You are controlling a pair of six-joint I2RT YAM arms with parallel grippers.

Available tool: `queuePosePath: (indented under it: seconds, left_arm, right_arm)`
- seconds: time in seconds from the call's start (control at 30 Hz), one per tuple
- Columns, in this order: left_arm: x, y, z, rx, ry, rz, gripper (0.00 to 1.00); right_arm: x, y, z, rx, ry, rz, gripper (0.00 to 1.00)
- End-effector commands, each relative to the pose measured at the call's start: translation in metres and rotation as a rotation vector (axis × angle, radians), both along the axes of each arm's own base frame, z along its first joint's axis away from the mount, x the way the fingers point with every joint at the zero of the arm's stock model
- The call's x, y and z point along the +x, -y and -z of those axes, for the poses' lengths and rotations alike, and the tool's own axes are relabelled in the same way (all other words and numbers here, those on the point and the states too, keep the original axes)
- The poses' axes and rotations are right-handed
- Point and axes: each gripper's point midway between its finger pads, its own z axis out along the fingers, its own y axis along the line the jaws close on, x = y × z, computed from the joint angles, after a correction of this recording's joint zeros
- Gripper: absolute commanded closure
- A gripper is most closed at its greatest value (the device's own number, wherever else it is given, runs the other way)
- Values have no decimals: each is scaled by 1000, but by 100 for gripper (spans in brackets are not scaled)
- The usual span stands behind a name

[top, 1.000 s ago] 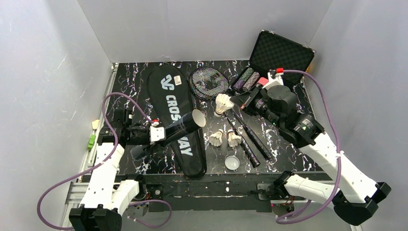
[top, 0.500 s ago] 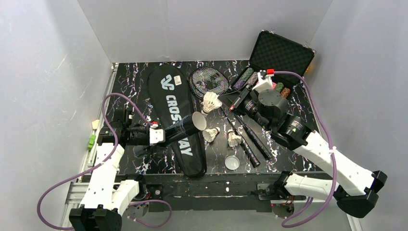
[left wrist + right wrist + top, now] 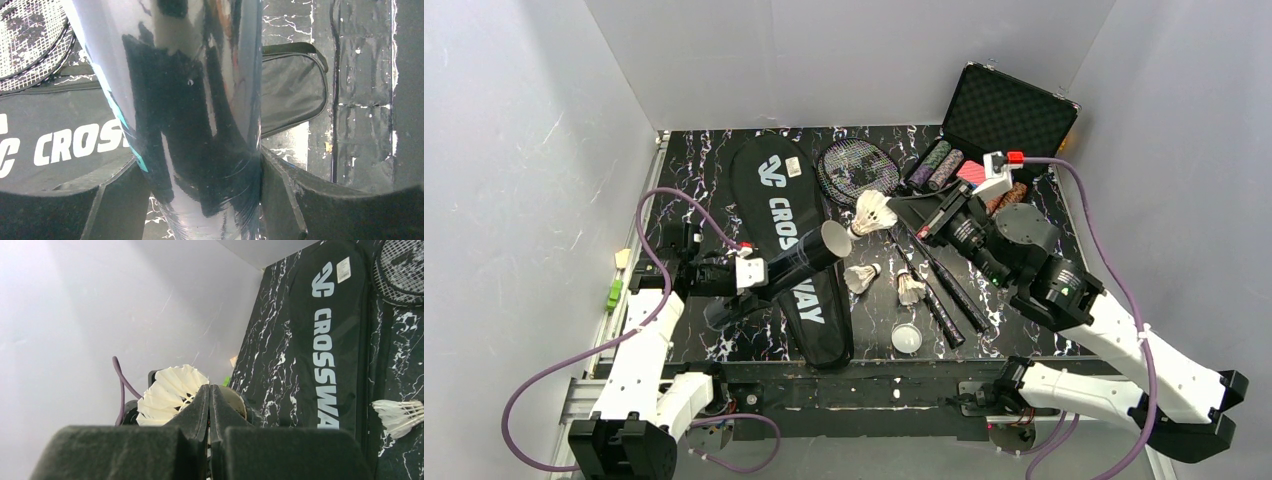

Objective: Pack up the badminton gear

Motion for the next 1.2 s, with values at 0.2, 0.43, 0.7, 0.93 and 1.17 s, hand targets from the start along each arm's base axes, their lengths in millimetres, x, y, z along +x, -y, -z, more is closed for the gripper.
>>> queuePosePath:
  seconds: [0.2,0.43,0.7,0.93,1.17]
  left_arm:
    - [5,11,-28,-88,40,15,100]
    - [7,13,-34,-101,53,17,100]
    - [11,14,-36,-113,51,13,100]
    - [11,14,-34,-109,54,13,100]
    - [11,13,-32,-100,50,10,100]
  right_arm:
    - [9,-36,11,61,26,-10,99]
    - [7,-60,26,17,19,-56,98]
    - [-2,-61,57,-140,-24,-82,49]
    - [-6,-40,53,-187,26,-63,38]
    - [-14,-72,66,-311,-24,-202,26]
